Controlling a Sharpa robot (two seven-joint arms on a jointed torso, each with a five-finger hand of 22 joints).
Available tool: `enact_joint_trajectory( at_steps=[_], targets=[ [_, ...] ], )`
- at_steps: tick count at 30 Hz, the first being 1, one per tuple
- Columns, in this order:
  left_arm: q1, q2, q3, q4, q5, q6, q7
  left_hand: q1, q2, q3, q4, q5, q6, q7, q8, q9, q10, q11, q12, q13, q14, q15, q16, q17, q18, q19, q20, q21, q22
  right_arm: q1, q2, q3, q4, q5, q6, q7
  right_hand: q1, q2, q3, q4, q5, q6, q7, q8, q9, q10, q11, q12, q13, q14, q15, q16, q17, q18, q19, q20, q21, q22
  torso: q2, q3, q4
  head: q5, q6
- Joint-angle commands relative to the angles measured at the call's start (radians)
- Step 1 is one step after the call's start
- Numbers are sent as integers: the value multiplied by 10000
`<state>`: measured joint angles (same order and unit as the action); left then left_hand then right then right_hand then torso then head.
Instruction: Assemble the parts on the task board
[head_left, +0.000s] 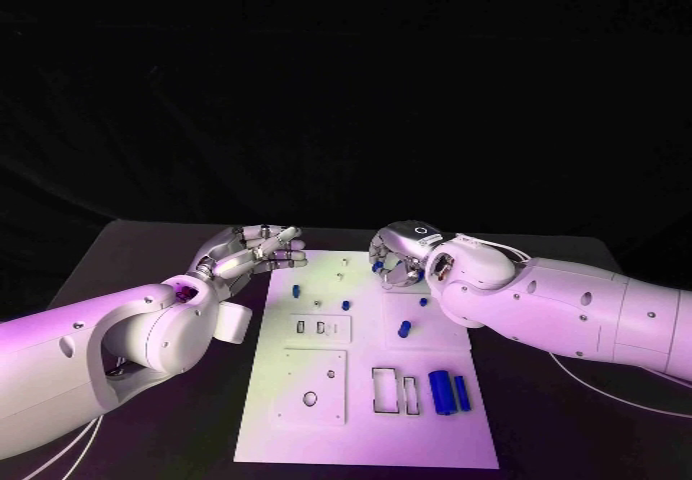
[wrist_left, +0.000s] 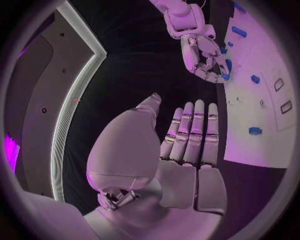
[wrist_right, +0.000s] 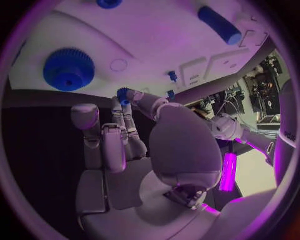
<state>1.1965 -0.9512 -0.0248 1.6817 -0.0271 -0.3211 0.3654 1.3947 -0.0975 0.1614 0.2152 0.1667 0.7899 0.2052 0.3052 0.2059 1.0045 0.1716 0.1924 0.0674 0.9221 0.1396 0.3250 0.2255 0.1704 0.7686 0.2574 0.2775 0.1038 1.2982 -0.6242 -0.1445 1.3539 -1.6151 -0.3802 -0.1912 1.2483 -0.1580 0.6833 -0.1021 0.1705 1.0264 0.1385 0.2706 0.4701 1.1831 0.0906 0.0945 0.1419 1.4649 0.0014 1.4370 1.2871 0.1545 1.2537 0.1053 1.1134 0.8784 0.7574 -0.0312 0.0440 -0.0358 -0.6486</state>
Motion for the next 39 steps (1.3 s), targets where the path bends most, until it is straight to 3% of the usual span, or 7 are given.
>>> enact_joint_trajectory(
  at_steps=[1, 10, 15, 20, 31, 33, 39],
  targets=[
    [16, 31, 8, 20, 40, 188, 39, -50, 86, -86, 0, 64, -69, 142, -44, 15, 20, 49, -37, 4, -17, 42, -49, 10, 119, 46, -11, -37, -10, 11, 148, 9, -71, -210, -714, -303, 108, -22, 63, 20, 19, 62, -10, 41, 20, 220, -140, 18, 35, 539, -46, 65, 10, -161, 13, -59, 68, 19, 8, -21, 19, 7, 16],
    [16, 72, 8, 49, 42, 199, 44, -50, 86, -86, 0, 64, -69, 142, -44, 15, 20, 49, -37, 4, -17, 42, -49, 10, 119, 46, -11, -37, -10, 16, 793, 16, -621, -123, -865, -238, 93, -43, 89, 25, 14, 47, -9, 40, 41, 210, -137, -3, 37, 538, -44, 69, 5, -160, 0, -62, 74, 24, 51, -16, 12, 69, 65],
    [17, 133, 9, 49, 42, 222, 42, -38, 99, -95, -2, 77, -82, 145, -48, 17, 15, 53, -54, 4, -25, 46, -58, 14, 118, 44, -8, -45, -18, 7, 1100, 17, -899, -77, -880, -177, 86, -61, 113, 23, 26, 28, -5, 35, 56, 201, -133, -20, 38, 540, -42, 78, 14, -165, 1, -62, 94, 53, 84, -24, 92, 68, 63],
    [20, 146, 10, 73, 42, 236, 37, -33, 101, -99, -3, 83, -87, 147, -50, 18, 13, 55, -60, 4, -28, 48, -61, 16, 118, 43, -7, -47, -21, -4, 1300, 18, -1085, -37, -884, -142, 81, -67, 122, 24, 29, 18, -3, 31, 61, 196, -130, -27, 38, 541, -41, 83, 20, -166, 0, -62, 100, 61, 120, -37, 128, 55, 79],
    [70, 165, 10, 77, 41, 245, 21, -33, 101, -99, -3, 83, -87, 147, -50, 18, 13, 55, -60, 4, -28, 48, -61, 16, 118, 43, -7, -47, -21, -26, 1642, 18, -1501, 47, -874, -49, 41, -126, 158, 28, 49, -33, 10, 13, 91, 172, -115, -65, 42, 539, -28, 91, 14, -168, -19, -56, 118, 86, 159, -57, 152, 25, 87],
    [78, 172, 10, 81, 41, 252, 7, -33, 101, -99, -3, 83, -87, 147, -50, 18, 13, 55, -60, 4, -28, 48, -61, 16, 118, 43, -7, -47, -21, -42, 1696, 17, -1578, 29, -893, -43, 41, -132, 184, 26, 70, -54, 14, 5, 101, 162, -111, -80, 43, 540, -25, 99, 23, -169, -24, -54, 128, 100, 165, -53, 154, -36, 79],
    [94, 182, 10, 65, 40, 254, -7, -23, 106, -109, -6, 91, -96, 150, -52, 20, 11, 58, -72, 4, -34, 52, -69, 19, 118, 41, -5, -54, -27, -87, 1794, 16, -1709, 22, -792, -28, 24, -174, 198, 19, 60, -85, 23, -9, 115, 148, -102, -99, 46, 540, -17, 109, 30, -171, -32, -49, 140, 118, 161, -50, 157, -17, 76]
  ],
)
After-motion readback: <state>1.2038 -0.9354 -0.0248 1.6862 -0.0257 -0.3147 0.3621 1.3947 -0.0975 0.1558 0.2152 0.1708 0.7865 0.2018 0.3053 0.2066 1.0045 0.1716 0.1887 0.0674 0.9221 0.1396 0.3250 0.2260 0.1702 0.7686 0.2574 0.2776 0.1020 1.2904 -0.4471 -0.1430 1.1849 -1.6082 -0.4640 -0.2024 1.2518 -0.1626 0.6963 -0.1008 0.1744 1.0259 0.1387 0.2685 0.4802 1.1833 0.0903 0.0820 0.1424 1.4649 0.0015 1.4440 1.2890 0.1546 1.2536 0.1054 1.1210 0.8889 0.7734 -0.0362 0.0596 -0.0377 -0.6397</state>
